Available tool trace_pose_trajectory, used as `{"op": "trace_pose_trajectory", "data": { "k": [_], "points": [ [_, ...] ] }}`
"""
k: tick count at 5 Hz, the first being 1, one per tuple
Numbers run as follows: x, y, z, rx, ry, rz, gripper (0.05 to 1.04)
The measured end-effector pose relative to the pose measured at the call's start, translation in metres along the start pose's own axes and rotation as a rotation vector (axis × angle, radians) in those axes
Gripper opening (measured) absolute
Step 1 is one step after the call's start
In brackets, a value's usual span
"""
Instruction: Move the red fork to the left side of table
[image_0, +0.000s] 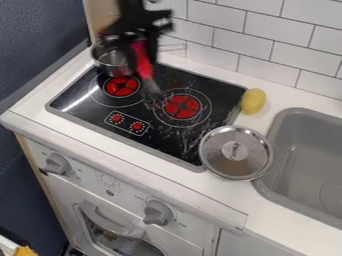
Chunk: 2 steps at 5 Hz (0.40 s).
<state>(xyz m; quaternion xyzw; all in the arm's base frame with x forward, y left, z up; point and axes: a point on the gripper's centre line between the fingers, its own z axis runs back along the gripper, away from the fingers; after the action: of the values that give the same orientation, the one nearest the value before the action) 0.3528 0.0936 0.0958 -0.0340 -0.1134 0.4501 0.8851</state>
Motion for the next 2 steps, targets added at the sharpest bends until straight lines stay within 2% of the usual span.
{"op": "trace_pose_trajectory", "data": {
  "k": [1, 2],
  "points": [
    [0.012, 0.032, 0.009, -0.017, -0.062, 0.247, 0.411],
    [0.022, 0.061, 0.004, 0.004, -0.092, 0.451, 0.411]
  ]
}}
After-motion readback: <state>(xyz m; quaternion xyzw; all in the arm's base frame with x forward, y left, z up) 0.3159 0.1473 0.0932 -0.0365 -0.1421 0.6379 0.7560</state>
